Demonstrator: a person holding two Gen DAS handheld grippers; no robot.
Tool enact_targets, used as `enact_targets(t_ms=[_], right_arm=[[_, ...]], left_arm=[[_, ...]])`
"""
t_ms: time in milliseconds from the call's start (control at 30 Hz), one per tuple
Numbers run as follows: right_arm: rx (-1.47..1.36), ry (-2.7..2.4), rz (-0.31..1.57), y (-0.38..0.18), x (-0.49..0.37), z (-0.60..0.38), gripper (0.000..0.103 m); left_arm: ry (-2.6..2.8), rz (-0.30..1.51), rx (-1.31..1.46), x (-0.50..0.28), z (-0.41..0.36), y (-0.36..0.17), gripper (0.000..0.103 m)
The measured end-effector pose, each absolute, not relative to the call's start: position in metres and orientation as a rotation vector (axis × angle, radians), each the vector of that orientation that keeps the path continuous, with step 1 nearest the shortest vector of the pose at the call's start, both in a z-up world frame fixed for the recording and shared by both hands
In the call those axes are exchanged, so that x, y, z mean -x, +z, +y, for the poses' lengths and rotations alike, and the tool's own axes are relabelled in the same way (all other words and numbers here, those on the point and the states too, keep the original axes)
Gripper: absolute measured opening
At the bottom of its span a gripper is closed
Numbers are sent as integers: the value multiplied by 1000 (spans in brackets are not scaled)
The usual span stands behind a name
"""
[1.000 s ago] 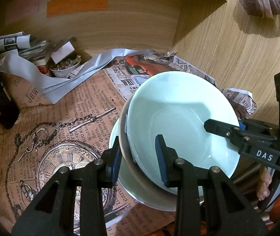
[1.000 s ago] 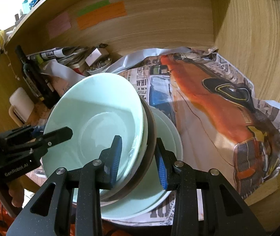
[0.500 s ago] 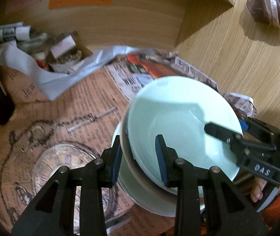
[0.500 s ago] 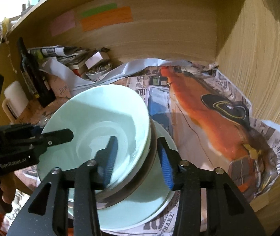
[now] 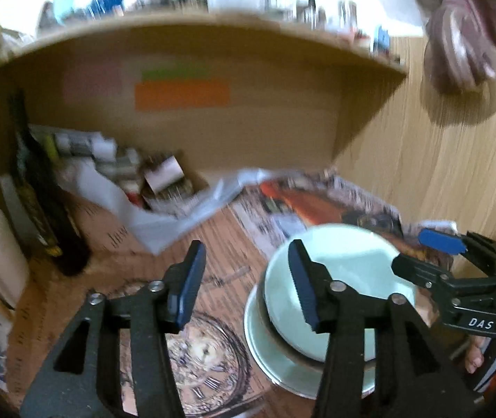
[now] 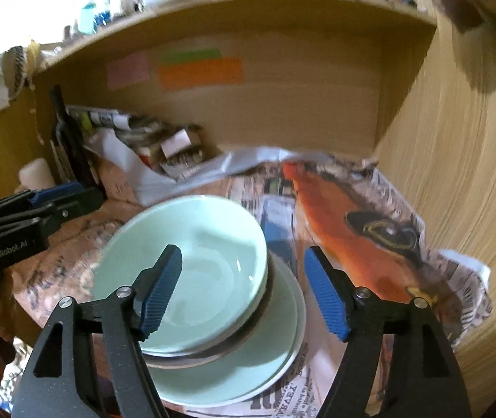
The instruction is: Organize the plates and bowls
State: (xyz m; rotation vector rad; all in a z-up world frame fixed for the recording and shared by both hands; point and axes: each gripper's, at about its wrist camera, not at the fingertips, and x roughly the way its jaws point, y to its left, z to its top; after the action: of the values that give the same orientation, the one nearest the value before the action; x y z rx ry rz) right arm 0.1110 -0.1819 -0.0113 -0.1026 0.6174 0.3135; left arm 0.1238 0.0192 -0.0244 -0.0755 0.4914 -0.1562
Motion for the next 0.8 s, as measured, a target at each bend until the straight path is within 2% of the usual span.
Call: enact_targets(t_ms=[133,200,300,400,567,700,800], right_arm=[[84,341,547,7,-98,-180,70],[81,352,517,14,-91,-179,70],[77,369,467,25,-79,-177,72],[71,380,414,34,-64,-177,84],[74,391,364,42,-43,-178,86],[70,379,324,47,-27,-182,98],[67,382,306,50,-18,-184,100]], left_arm=[[-122,384,54,-100,16,-4,66],[-110,336,50,-86,14,4,77],[-110,292,58,-68,12,12,87],[-111,264,69,-52,12,17,92],[-89,225,80,-29,10,23,99],[-81,204,78,-13,6,26,101],[-63,184,60,-2,1,29,102]])
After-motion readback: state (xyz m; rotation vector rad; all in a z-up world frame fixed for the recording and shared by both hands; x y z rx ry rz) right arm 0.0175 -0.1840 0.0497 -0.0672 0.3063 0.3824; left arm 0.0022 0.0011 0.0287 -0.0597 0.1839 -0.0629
